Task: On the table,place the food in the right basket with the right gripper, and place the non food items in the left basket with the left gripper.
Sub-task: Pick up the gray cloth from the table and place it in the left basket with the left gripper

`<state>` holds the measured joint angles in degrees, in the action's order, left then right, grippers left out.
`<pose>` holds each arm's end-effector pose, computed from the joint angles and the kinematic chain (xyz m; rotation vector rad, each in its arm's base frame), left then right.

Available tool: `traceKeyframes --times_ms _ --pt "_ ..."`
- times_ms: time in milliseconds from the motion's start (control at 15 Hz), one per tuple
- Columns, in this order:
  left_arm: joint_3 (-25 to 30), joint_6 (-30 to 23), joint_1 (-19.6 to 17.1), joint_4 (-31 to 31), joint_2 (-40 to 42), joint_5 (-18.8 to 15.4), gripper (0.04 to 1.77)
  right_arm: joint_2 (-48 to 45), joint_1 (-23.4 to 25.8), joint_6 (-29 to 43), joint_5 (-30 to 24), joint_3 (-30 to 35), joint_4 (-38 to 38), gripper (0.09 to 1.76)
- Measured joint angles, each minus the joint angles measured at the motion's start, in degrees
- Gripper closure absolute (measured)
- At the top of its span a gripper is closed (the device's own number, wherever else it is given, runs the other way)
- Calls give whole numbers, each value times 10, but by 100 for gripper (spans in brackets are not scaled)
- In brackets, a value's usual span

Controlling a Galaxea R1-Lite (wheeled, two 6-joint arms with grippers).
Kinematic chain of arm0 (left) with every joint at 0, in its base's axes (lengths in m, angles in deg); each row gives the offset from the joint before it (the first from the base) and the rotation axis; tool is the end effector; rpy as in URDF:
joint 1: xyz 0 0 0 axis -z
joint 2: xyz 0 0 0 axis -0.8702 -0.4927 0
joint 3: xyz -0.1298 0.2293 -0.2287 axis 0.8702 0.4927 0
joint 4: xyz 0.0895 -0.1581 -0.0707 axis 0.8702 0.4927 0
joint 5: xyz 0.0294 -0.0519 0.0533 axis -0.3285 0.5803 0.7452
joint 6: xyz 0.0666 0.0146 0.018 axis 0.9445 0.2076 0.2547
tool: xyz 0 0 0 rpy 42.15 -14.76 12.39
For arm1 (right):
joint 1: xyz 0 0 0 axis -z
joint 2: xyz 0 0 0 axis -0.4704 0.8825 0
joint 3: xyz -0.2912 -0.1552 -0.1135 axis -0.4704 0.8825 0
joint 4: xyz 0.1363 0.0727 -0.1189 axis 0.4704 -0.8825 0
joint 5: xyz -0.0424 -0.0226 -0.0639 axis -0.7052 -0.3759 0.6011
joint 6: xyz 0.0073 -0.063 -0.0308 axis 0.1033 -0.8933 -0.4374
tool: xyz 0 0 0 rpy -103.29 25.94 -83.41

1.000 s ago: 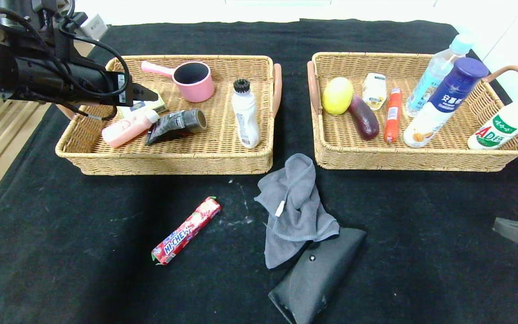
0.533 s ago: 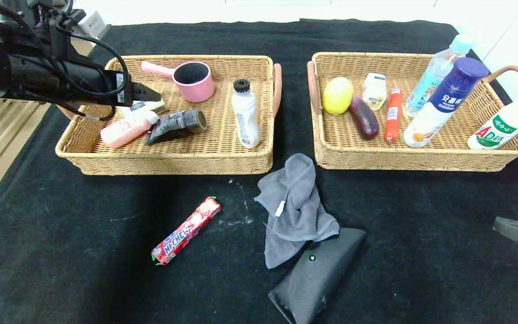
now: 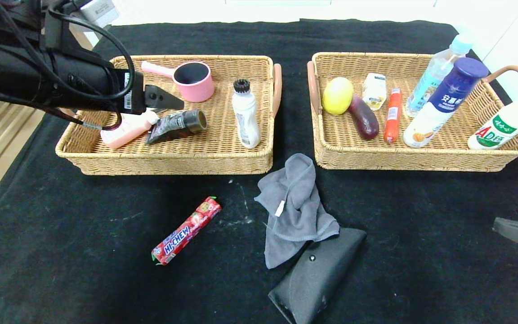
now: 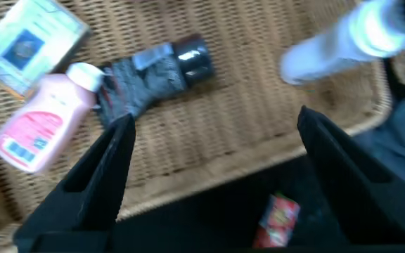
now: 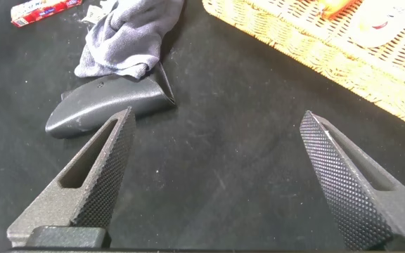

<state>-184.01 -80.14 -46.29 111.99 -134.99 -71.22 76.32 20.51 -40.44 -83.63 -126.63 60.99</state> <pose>0.3259 -0.0871 0.3845 0.0612 0.3646 -0.3135 0.1340 0.0499 0.2982 -0.1518 0.2111 0.6215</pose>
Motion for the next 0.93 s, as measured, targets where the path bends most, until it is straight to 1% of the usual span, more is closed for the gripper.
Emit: traceKeyframes --times_ms 267,533,800,933 --pt "40 -6 71 8 40 8 12 0 0 0 0 0 0 14" --pt "88 -22 146 4 61 34 11 0 0 0 0 0 0 14" --pt "120 -45 217 0 63 60 11 0 0 0 0 0 0 14" --pt "132 -63 251 -22 56 76 11 0 0 0 0 -1 0 14"
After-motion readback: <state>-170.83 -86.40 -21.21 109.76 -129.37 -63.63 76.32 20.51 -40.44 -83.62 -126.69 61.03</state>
